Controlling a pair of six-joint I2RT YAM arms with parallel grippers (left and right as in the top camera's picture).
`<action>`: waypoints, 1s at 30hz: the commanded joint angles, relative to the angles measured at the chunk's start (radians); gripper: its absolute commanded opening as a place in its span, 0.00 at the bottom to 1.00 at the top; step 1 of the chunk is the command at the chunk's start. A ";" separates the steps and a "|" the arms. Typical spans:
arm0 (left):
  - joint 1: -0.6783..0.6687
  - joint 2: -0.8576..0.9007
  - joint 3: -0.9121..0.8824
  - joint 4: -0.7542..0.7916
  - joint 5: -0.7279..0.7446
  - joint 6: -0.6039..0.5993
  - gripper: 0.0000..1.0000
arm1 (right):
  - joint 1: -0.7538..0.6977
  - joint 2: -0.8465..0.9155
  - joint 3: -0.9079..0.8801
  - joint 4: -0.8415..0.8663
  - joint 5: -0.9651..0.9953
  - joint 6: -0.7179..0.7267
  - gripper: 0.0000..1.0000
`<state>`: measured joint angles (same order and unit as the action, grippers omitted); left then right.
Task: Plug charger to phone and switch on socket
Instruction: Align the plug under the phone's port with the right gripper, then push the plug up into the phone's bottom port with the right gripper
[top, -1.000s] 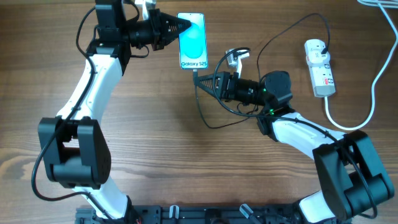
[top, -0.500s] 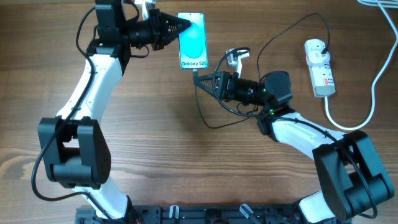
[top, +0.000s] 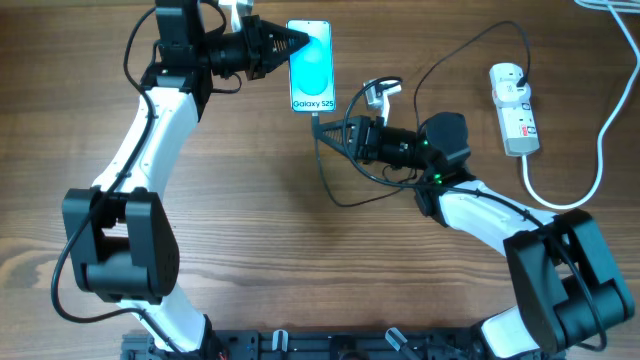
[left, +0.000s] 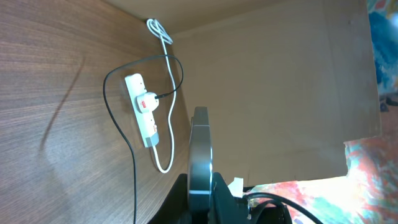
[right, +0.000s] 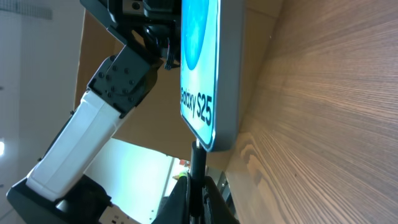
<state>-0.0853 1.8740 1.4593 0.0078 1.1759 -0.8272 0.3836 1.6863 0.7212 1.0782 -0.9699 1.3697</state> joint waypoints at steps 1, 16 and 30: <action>-0.015 -0.010 0.011 0.001 0.115 0.043 0.04 | -0.050 0.019 0.005 0.006 0.039 -0.034 0.04; -0.015 -0.010 0.011 0.050 0.114 0.038 0.04 | 0.028 0.019 0.005 0.028 -0.028 -0.059 0.04; 0.037 -0.010 0.011 0.226 0.115 -0.101 0.04 | 0.029 0.019 -0.004 0.072 -0.093 -0.088 0.04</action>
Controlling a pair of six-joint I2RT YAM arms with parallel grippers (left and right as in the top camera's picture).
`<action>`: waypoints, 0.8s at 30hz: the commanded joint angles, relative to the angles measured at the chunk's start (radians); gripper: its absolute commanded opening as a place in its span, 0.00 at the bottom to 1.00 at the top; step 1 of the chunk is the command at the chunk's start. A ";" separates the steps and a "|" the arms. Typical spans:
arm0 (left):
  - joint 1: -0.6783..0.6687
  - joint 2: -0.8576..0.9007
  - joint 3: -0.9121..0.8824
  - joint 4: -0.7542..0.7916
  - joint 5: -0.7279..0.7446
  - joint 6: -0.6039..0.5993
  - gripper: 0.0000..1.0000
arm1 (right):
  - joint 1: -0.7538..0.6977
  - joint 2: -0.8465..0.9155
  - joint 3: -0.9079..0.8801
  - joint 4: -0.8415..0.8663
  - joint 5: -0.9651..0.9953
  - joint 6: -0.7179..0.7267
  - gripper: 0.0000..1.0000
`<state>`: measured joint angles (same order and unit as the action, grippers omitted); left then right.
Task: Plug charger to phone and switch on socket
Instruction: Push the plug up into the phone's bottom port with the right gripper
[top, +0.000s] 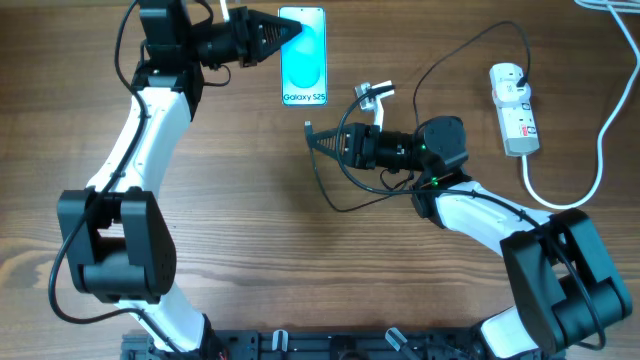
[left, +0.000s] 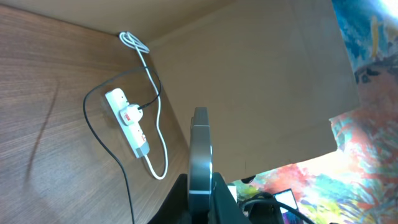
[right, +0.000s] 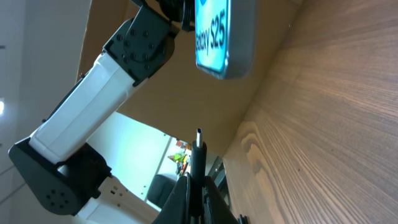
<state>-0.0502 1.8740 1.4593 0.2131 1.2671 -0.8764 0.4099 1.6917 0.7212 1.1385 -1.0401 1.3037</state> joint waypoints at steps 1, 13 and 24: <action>0.002 -0.010 0.011 0.021 0.024 -0.052 0.04 | 0.002 0.014 -0.017 0.023 -0.014 -0.025 0.04; -0.032 -0.010 0.011 0.020 0.018 -0.055 0.04 | 0.025 0.022 -0.084 0.198 0.154 0.009 0.04; -0.038 -0.010 0.011 0.019 0.027 -0.056 0.04 | 0.023 0.022 -0.049 0.175 0.199 0.013 0.04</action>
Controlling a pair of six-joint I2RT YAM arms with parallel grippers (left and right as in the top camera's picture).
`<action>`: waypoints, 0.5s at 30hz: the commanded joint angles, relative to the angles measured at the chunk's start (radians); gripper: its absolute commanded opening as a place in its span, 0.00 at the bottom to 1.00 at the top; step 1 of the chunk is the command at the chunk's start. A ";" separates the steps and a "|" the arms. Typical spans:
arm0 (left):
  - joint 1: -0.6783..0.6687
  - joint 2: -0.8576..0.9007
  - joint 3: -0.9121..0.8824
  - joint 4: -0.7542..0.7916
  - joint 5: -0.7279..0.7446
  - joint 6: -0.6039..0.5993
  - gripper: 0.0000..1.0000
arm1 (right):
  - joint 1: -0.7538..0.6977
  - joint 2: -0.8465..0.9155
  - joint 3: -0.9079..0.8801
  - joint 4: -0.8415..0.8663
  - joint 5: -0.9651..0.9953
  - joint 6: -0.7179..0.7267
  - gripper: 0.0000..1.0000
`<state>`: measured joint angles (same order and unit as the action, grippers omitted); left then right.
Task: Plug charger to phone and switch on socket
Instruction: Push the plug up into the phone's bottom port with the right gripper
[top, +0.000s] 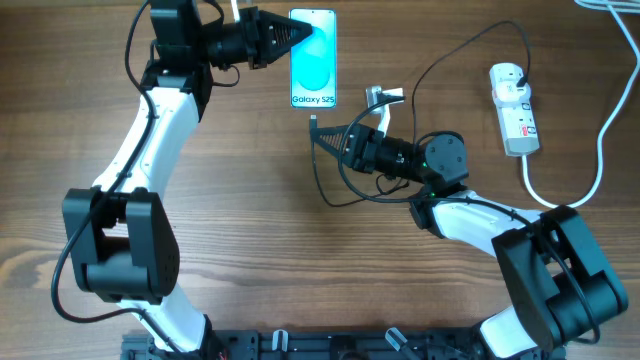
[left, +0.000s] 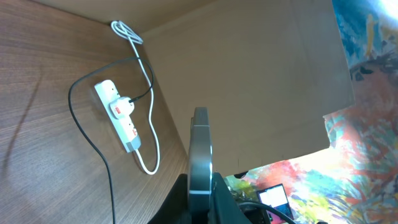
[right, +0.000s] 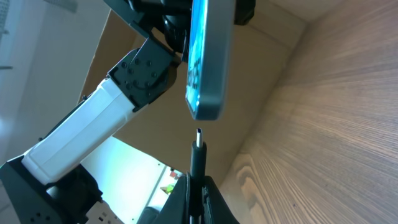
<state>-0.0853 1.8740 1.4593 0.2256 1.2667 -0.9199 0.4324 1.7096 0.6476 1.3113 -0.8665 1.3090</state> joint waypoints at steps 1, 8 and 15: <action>-0.003 -0.010 0.011 0.006 0.029 -0.012 0.04 | 0.000 0.004 0.029 0.001 0.026 0.006 0.04; -0.003 -0.010 0.011 0.003 0.050 -0.012 0.04 | 0.000 0.004 0.058 -0.043 0.024 -0.003 0.04; -0.003 -0.010 0.011 0.004 0.048 -0.008 0.04 | 0.000 0.004 0.058 -0.041 -0.052 0.005 0.04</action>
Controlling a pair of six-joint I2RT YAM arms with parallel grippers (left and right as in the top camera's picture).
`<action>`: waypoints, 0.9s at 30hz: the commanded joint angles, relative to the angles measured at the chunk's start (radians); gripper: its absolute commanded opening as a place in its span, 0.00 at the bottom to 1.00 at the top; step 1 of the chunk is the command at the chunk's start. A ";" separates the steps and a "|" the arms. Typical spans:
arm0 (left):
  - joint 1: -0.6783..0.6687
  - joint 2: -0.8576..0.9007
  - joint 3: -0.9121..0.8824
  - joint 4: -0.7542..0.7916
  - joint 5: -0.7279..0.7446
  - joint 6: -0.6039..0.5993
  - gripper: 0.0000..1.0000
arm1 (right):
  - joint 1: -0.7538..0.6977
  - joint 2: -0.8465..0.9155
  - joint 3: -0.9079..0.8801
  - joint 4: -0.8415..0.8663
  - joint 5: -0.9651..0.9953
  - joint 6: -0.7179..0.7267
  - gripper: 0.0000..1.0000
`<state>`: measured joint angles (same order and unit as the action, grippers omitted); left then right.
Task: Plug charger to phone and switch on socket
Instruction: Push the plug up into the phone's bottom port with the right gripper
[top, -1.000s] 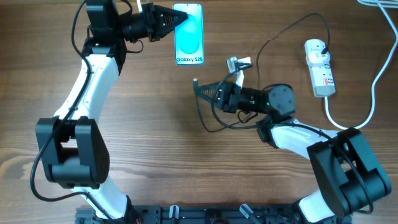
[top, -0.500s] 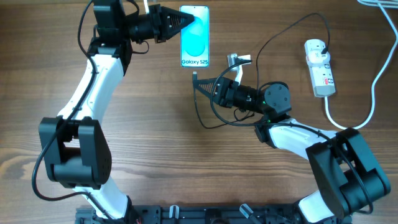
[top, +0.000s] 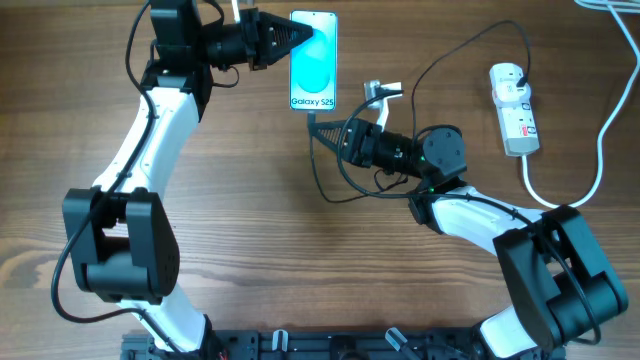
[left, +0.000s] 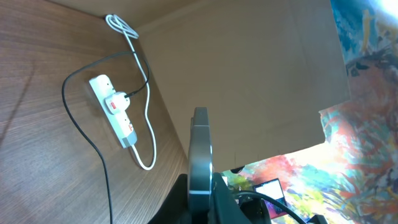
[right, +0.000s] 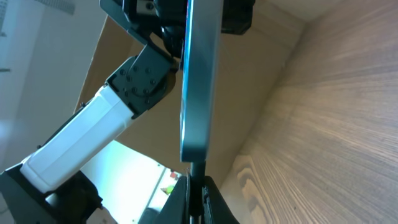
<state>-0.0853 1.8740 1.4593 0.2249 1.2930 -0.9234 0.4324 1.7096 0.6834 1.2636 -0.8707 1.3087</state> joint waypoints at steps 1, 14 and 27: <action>-0.003 -0.010 0.011 0.005 0.019 -0.005 0.04 | 0.000 0.004 0.023 0.006 -0.055 0.013 0.04; -0.003 -0.010 0.011 0.008 0.019 -0.005 0.04 | -0.027 0.004 0.023 0.007 -0.050 0.027 0.04; -0.003 -0.010 0.011 0.008 0.019 -0.002 0.04 | -0.026 0.004 0.023 0.056 -0.095 0.064 0.04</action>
<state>-0.0853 1.8740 1.4593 0.2253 1.2926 -0.9230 0.4068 1.7096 0.6838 1.3094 -0.9573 1.3621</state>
